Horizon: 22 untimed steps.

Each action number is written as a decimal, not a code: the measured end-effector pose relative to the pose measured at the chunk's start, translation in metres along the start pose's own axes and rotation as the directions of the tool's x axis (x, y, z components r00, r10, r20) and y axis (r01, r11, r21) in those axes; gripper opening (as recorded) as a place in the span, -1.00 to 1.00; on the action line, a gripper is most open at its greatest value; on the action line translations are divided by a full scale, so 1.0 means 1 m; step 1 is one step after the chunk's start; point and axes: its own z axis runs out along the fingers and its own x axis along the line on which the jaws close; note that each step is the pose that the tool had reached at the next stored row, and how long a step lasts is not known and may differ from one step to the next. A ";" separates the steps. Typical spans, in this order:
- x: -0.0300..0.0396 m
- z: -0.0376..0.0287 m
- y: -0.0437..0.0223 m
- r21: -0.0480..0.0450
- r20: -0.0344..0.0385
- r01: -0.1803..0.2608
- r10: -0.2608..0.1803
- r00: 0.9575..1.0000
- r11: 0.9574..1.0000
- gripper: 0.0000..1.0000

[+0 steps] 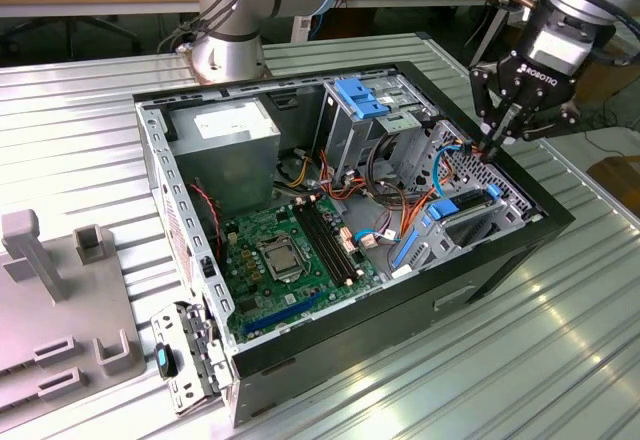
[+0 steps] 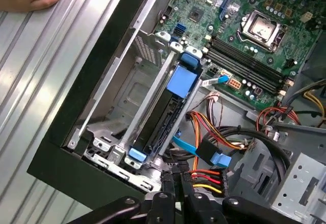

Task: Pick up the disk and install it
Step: 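Insert the first disk wire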

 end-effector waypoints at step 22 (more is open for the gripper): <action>-0.0040 0.0117 0.0110 -0.007 0.004 -0.348 0.348 0.938 0.938 -0.67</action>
